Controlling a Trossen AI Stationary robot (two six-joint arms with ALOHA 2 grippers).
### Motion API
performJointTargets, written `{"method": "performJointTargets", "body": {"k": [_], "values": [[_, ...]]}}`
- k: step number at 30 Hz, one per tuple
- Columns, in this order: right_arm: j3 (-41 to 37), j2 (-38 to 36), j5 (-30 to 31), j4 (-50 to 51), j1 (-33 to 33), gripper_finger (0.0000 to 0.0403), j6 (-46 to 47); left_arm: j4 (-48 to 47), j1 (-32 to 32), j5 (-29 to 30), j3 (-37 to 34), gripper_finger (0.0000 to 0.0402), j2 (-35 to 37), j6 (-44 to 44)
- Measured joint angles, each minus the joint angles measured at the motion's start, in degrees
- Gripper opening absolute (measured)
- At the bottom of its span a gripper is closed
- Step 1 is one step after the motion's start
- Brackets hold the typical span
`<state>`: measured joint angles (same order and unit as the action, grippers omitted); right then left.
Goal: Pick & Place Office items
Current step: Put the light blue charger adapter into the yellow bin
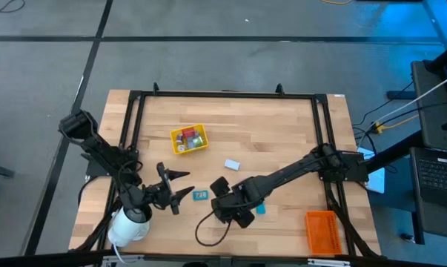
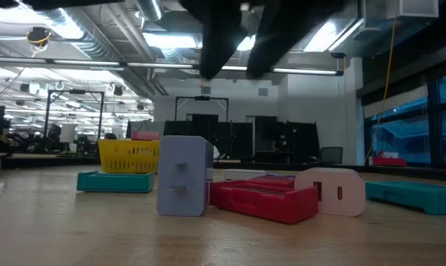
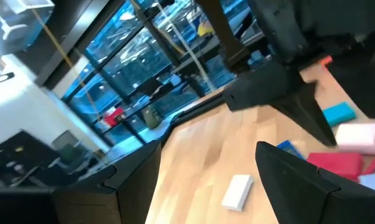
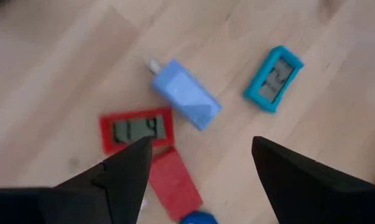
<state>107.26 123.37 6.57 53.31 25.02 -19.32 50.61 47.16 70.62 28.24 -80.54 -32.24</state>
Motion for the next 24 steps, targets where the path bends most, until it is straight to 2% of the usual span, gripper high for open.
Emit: {"method": "performJointTargets", "body": {"k": [5, 8, 11, 19, 24], "values": [[-4.56, 0.05, -0.15, -0.84, -0.22, 0.0281, -12.39, 0.17, 0.97, 5.19, 1.38, 0.0261, 0.20, -3.93], [-5.20, 0.04, -4.15, -1.52, 0.13, 0.0281, -19.74, 0.18, 2.31, 9.66, 1.57, 0.0261, 1.56, -6.34], [-5.18, 0.04, -5.05, -3.39, 0.29, 0.0281, -25.60, 0.20, 3.62, 12.40, 1.57, 0.0261, 2.92, -7.92], [-5.16, 0.04, -7.42, -12.61, 0.19, 0.0281, -39.42, 0.35, 4.55, 13.56, 1.57, 0.0261, 4.49, -8.45], [-5.14, 0.81, -10.86, -13.46, -0.46, 0.0281, -42.91, 0.44, 4.55, 13.55, 1.57, 0.0261, 4.49, -8.37]]}}
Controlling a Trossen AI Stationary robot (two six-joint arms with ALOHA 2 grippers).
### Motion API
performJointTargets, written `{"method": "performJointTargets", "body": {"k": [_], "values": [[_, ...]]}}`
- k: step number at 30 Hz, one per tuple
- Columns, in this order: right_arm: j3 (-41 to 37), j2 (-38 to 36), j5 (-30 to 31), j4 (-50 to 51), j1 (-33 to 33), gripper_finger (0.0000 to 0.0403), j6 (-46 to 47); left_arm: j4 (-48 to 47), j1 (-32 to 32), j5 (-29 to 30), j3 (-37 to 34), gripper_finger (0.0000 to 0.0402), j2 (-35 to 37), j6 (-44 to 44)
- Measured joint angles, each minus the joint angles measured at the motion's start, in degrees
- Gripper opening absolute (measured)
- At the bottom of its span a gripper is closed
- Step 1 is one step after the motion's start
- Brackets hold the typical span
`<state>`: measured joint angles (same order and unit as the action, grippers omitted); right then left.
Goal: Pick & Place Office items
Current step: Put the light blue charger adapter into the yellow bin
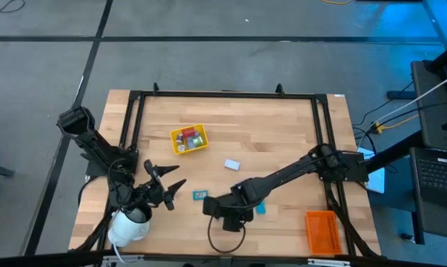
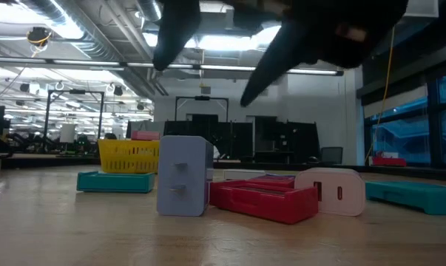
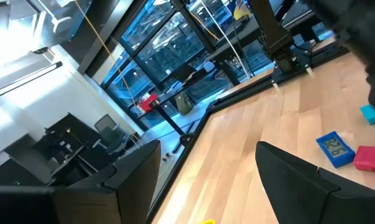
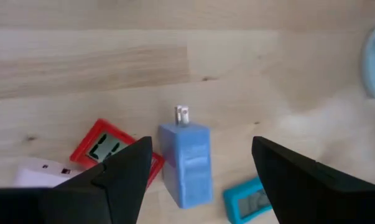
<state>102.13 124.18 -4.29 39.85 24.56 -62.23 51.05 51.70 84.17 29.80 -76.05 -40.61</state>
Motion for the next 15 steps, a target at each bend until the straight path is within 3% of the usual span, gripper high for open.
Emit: {"method": "performJointTargets", "body": {"k": [7, 15], "values": [[0.02, 2.79, 1.44, -0.76, -0.63, 0.0281, -5.84, 0.16, -0.04, -0.15, 0.00, 0.0261, 0.00, 0.25], [0.04, 3.74, 1.30, -2.39, -1.61, 0.0281, -5.93, 0.20, -0.04, -0.22, 0.00, 0.0261, 0.00, 0.23]]}}
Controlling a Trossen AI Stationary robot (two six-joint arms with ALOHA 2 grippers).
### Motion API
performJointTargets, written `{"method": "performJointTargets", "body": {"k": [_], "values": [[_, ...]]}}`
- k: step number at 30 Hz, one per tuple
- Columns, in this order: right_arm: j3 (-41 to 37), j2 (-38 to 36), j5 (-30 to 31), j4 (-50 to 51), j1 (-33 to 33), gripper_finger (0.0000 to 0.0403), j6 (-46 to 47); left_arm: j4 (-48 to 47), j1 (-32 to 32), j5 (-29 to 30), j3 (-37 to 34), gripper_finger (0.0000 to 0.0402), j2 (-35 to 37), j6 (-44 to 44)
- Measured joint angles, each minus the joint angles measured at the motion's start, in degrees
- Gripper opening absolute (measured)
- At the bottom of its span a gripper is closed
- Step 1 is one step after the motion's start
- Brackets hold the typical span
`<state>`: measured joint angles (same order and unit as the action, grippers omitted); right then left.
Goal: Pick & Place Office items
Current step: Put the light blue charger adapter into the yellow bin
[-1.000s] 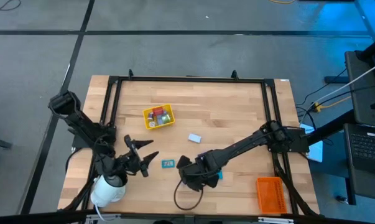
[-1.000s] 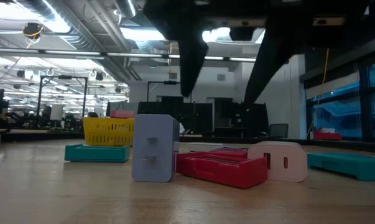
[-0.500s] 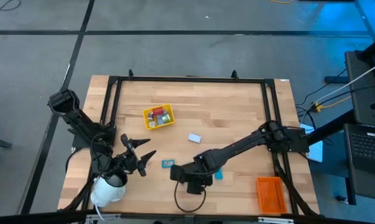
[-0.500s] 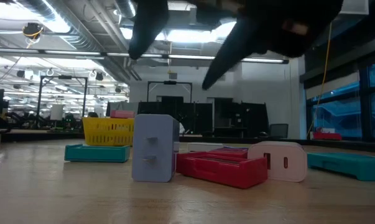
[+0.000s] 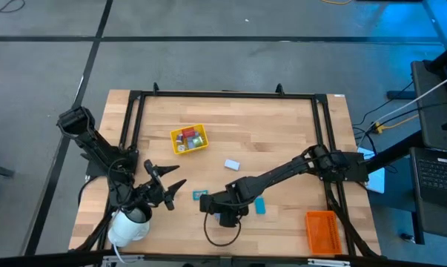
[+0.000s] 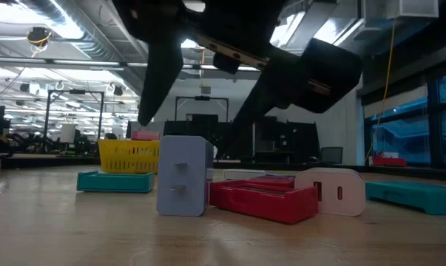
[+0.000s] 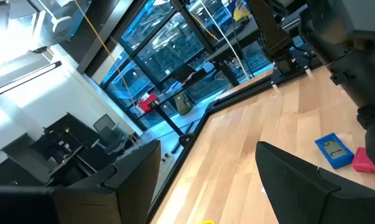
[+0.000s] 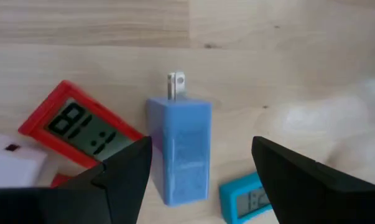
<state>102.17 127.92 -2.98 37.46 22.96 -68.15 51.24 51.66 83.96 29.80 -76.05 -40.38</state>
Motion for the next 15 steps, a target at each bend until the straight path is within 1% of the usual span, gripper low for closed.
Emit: {"method": "performJointTargets", "body": {"k": [5, 10, 11, 12, 15], "values": [[0.00, 0.00, -2.38, -1.18, -0.32, 0.0275, 2.35, 0.00, 0.00, -0.01, 0.00, 0.0261, 0.00, -0.02], [0.00, 0.00, -2.36, -1.06, -0.45, 0.0259, 3.66, 0.00, 0.00, -0.01, 0.00, 0.0261, 0.00, -0.04], [0.00, 0.00, -1.69, -1.04, -0.41, 0.0255, 4.34, 0.00, 0.00, -0.01, 0.00, 0.0261, 0.00, -0.02], [0.00, 0.00, 0.23, -1.06, -0.35, 0.0250, 4.70, -0.01, 0.00, 0.00, 0.00, 0.0261, 0.00, -0.04], [0.92, -0.43, 7.23, -0.64, 0.49, 0.0242, 6.26, -0.02, -0.02, 0.23, 0.00, 0.0261, 0.00, -0.26]]}}
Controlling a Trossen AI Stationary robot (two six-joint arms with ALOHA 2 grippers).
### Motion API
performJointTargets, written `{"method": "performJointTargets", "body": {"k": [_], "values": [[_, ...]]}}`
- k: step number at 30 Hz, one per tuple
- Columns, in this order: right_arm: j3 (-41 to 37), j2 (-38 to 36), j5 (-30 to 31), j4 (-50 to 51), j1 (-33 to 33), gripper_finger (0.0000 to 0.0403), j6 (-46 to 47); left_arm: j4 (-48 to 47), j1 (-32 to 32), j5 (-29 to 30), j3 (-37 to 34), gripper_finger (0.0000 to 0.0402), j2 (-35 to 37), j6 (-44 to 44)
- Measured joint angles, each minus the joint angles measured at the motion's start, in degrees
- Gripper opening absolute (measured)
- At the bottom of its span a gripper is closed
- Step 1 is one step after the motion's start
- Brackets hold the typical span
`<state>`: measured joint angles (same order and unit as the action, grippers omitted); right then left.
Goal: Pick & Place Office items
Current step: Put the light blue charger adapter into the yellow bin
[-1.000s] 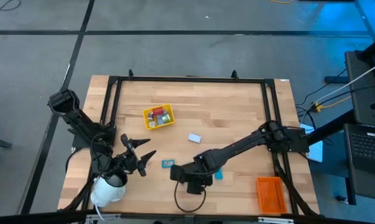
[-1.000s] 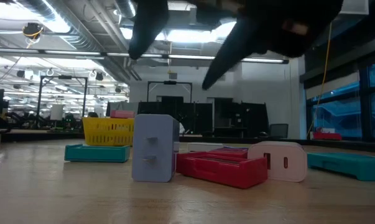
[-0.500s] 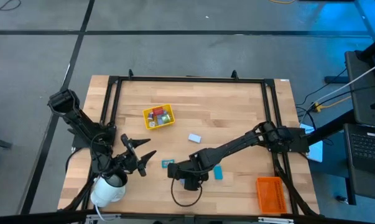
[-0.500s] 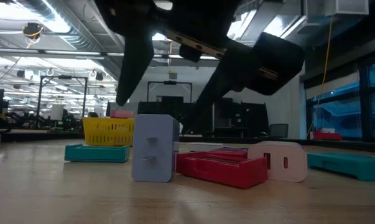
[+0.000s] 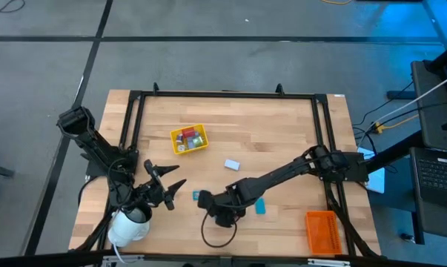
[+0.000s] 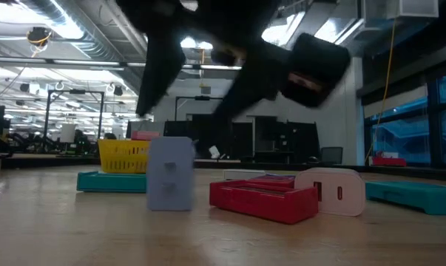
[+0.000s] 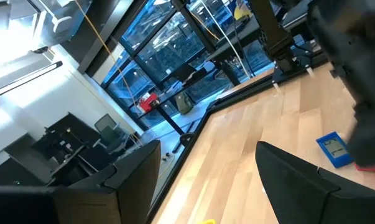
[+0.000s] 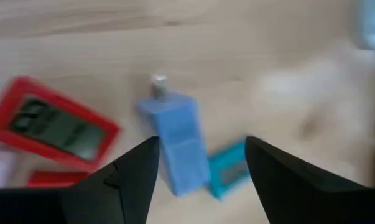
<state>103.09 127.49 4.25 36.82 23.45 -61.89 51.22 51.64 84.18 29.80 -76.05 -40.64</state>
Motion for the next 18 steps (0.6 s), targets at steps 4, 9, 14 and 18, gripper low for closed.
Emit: {"method": "performJointTargets", "body": {"k": [4, 9, 14, 18], "values": [[5.50, -2.21, 2.13, -0.27, 3.31, 0.0239, 0.87, -0.17, -0.01, 0.79, 0.00, 0.0261, 0.00, -0.58], [15.76, -2.78, 3.34, 7.66, 6.95, 0.0239, 9.49, -0.15, -0.03, 0.81, 0.00, 0.0261, 0.00, -0.51], [26.15, -2.89, 2.22, 21.01, 8.57, 0.0239, 30.57, -6.94, -0.04, -10.16, 0.00, 0.0261, -0.65, 6.06], [30.65, -4.04, -1.27, 26.46, 11.19, 0.0239, 43.85, -23.29, -4.40, -31.02, 4.06, 0.0261, -1.13, 18.48]]}}
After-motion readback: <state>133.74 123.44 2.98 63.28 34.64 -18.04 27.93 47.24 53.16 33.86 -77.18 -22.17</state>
